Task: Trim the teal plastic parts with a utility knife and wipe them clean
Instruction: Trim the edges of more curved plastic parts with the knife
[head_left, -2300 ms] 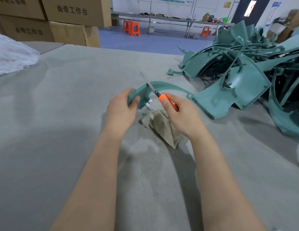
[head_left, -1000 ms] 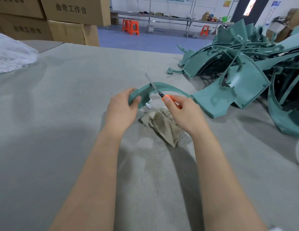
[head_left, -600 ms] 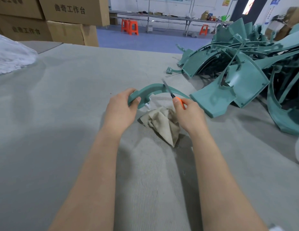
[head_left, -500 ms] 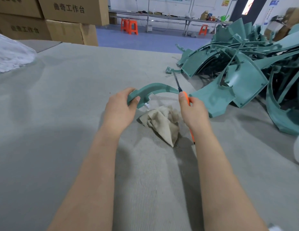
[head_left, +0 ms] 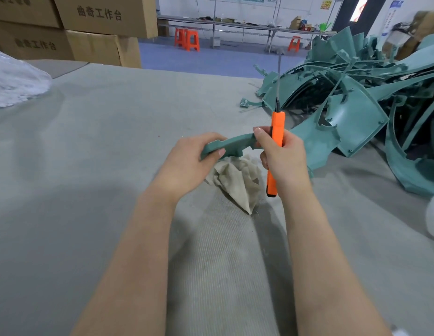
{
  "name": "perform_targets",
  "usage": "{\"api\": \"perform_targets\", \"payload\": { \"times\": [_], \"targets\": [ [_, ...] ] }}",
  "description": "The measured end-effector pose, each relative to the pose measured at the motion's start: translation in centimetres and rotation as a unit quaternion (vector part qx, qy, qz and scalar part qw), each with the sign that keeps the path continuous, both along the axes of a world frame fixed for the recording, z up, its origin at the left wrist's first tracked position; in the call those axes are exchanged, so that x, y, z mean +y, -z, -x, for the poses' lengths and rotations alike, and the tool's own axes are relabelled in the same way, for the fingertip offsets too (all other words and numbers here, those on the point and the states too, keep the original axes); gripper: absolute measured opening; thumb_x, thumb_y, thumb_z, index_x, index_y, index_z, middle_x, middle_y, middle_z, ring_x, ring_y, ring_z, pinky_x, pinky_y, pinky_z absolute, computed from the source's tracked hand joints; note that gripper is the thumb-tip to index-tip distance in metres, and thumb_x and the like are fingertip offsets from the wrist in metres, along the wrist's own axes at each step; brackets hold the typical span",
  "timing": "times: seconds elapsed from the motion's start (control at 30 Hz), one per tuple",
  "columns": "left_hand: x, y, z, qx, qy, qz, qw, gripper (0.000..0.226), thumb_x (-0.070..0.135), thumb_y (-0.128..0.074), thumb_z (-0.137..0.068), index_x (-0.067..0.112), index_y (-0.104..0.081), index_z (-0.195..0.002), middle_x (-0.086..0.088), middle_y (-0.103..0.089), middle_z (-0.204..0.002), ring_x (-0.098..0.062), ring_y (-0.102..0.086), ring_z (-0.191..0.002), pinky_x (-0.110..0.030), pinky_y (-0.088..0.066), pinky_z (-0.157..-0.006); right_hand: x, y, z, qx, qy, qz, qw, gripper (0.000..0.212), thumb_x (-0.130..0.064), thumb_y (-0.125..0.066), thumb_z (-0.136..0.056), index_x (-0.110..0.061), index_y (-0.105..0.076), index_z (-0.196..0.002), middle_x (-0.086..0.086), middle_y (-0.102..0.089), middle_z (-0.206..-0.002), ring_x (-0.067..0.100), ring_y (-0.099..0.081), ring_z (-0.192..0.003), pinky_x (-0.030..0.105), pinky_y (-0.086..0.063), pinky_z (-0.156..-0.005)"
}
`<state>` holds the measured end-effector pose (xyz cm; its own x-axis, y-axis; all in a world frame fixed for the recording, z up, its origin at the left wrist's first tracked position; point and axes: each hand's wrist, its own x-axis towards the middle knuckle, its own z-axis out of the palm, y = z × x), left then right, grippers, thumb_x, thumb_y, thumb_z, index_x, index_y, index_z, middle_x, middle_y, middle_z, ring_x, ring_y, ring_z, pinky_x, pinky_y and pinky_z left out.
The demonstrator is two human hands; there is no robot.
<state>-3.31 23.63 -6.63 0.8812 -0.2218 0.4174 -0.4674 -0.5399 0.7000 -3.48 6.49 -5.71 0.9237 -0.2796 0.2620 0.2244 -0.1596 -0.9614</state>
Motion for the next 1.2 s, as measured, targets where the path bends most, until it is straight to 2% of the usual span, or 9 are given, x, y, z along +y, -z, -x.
{"api": "perform_targets", "payload": {
  "times": [0.3, 0.57, 0.67, 0.73, 0.8, 0.93, 1.0, 1.1, 1.2],
  "targets": [
    [-0.1, 0.0, 0.1, 0.015, 0.004, 0.001, 1.000, 0.016, 0.017, -0.058, -0.095, 0.026, -0.067, -0.104, -0.001, -0.068, -0.089, -0.020, -0.059, -0.083, -0.026, -0.042, -0.075, 0.0, 0.1, -0.1, -0.009, -0.002, 0.024, 1.000, 0.018, -0.015, -0.062, -0.092, -0.018, -0.063, -0.075, 0.009, -0.057, -0.070, 0.006, -0.040, -0.046, 0.020, -0.037, -0.051],
    [-0.1, 0.2, -0.1, 0.008, -0.004, -0.003, 1.000, 0.016, 0.020, -0.059, -0.094, 0.028, -0.068, -0.104, 0.014, -0.062, -0.078, -0.005, -0.053, -0.070, -0.009, -0.036, -0.063, 0.9, 1.3, -0.8, -0.051, 0.134, 0.177, 0.974, 0.020, -0.022, -0.049, -0.097, -0.013, -0.048, -0.079, 0.007, -0.057, -0.073, 0.028, -0.059, -0.070, 0.039, -0.044, -0.066],
    [0.1, 0.3, -0.2, 0.003, -0.009, 0.013, 1.000, 0.015, 0.019, -0.058, -0.094, 0.030, -0.067, -0.100, 0.013, -0.064, -0.078, -0.007, -0.056, -0.073, -0.014, -0.040, -0.066, 0.2, 1.7, -0.9, -0.036, 0.203, 0.175, 0.963, 0.028, -0.023, -0.049, -0.097, -0.021, -0.039, -0.071, -0.002, -0.049, -0.066, 0.015, -0.049, -0.061, 0.033, -0.035, -0.060],
    [0.2, 0.3, -0.3, -0.004, -0.024, 0.019, 1.000, 0.015, 0.018, -0.058, -0.094, 0.029, -0.066, -0.099, 0.013, -0.063, -0.075, -0.007, -0.055, -0.072, -0.011, -0.038, -0.064, -0.5, 1.8, -1.1, -0.009, 0.216, 0.129, 0.968, 0.029, -0.024, -0.051, -0.096, -0.017, -0.040, -0.070, 0.004, -0.054, -0.068, 0.023, -0.058, -0.065, 0.038, -0.042, -0.063],
    [0.3, 0.3, -0.4, -0.012, -0.041, 0.021, 0.999, 0.015, 0.017, -0.057, -0.095, 0.030, -0.064, -0.096, 0.016, -0.059, -0.071, -0.004, -0.053, -0.067, -0.009, -0.037, -0.061, -1.0, 1.6, -1.2, 0.022, 0.196, 0.078, 0.977, 0.030, -0.026, -0.055, -0.093, -0.011, -0.043, -0.070, 0.013, -0.055, -0.068, 0.034, -0.062, -0.067, 0.043, -0.049, -0.070],
    [0.4, 0.0, -0.3, -0.021, -0.067, 0.047, 0.996, 0.014, 0.014, -0.055, -0.095, 0.024, -0.066, -0.097, 0.010, -0.061, -0.076, -0.010, -0.054, -0.074, -0.019, -0.040, -0.068, -1.4, 1.5, -1.3, 0.071, 0.148, 0.080, 0.983, 0.024, -0.019, -0.059, -0.090, -0.013, -0.043, -0.073, 0.010, -0.049, -0.071, 0.026, -0.050, -0.065, 0.043, -0.048, -0.069],
    [0.4, -0.1, -0.2, -0.022, -0.088, 0.053, 0.994, 0.017, 0.014, -0.055, -0.095, 0.017, -0.068, -0.106, 0.004, -0.065, -0.084, -0.019, -0.059, -0.082, -0.027, -0.042, -0.075, -1.1, 1.3, -1.2, 0.062, 0.110, 0.081, 0.989, 0.012, -0.017, -0.058, -0.088, -0.015, -0.047, -0.091, 0.004, -0.048, -0.079, 0.024, -0.048, -0.073, 0.041, -0.046, -0.073],
    [0.4, -0.1, -0.2, -0.027, -0.128, 0.055, 0.990, 0.020, 0.014, -0.054, -0.096, 0.015, -0.067, -0.111, -0.001, -0.067, -0.089, -0.026, -0.060, -0.089, -0.035, -0.044, -0.081, -0.1, 0.9, -0.5, 0.028, 0.026, 0.104, 0.994, 0.026, -0.042, -0.050, -0.097, -0.027, -0.047, -0.118, -0.008, -0.054, -0.084, 0.011, -0.054, -0.074, 0.036, -0.048, -0.076],
    [0.6, 0.0, -0.4, -0.031, -0.171, 0.069, 0.982, 0.019, 0.014, -0.053, -0.096, 0.016, -0.066, -0.109, 0.005, -0.062, -0.081, -0.027, -0.059, -0.088, -0.032, -0.043, -0.078, 1.2, 0.5, 0.2, -0.001, -0.060, 0.138, 0.989, 0.021, -0.046, -0.038, -0.102, -0.035, -0.056, -0.105, -0.013, -0.058, -0.076, -0.004, -0.052, -0.054, 0.026, -0.042, -0.065]
  ]
}}
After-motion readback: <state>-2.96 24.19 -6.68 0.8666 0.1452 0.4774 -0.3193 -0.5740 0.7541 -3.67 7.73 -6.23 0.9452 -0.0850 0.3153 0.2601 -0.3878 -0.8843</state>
